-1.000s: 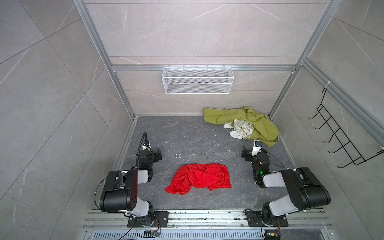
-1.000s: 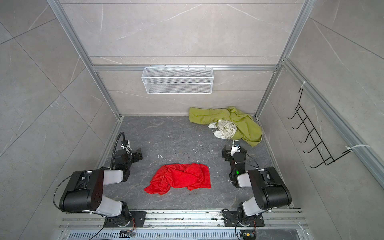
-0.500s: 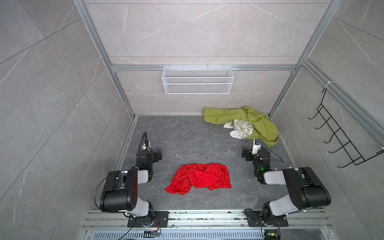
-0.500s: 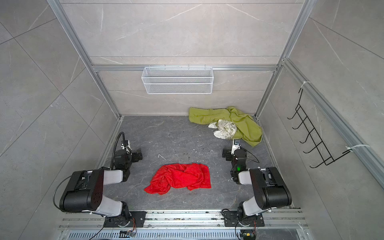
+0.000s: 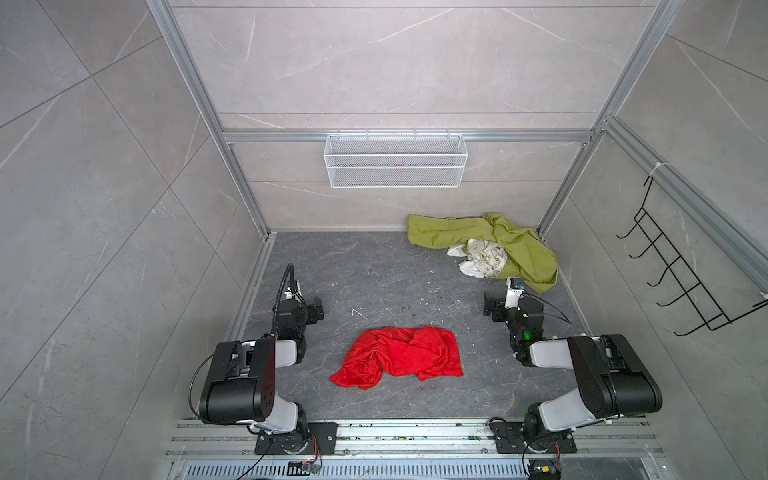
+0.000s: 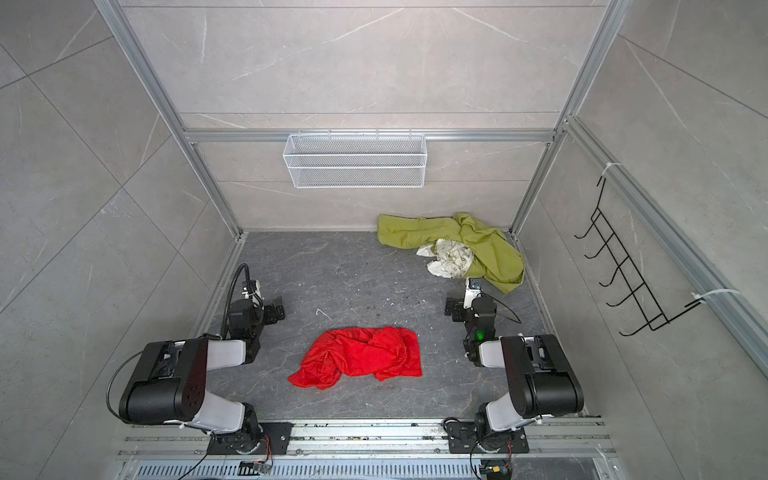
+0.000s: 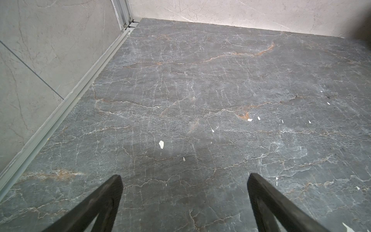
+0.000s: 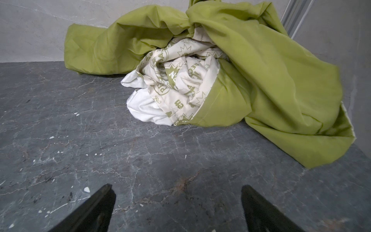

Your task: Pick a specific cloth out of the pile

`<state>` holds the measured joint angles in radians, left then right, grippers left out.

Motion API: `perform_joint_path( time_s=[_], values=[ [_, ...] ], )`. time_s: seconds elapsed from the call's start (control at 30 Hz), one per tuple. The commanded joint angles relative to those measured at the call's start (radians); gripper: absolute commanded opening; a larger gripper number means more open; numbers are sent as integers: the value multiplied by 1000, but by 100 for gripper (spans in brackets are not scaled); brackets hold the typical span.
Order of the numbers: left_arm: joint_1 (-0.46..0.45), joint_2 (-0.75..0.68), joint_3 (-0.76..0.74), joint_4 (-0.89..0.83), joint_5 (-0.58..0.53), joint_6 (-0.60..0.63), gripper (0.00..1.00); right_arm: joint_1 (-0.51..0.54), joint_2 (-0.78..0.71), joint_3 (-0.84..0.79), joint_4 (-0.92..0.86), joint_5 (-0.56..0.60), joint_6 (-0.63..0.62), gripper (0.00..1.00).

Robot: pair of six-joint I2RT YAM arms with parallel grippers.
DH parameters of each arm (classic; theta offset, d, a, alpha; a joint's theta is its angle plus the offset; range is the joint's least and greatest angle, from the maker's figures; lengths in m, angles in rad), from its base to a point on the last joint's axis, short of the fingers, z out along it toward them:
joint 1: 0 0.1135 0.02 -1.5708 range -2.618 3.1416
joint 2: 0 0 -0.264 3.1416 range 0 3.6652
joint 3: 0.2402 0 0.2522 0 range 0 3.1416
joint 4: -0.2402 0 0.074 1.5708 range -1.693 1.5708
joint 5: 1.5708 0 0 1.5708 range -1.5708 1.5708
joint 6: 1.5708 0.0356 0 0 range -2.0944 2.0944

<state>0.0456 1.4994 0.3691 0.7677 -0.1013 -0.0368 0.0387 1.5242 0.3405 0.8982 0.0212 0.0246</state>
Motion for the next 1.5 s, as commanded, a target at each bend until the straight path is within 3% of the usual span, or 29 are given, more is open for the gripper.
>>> perform_joint_path(
  time_s=[0.0,1.47],
  values=[
    [5,9,7,59,5,13,100,-4,-6,17,-6,-30,9,100],
    [6,4,2,65,6,15,100,-10,-2,22,-11,-41,7,100]
  ],
)
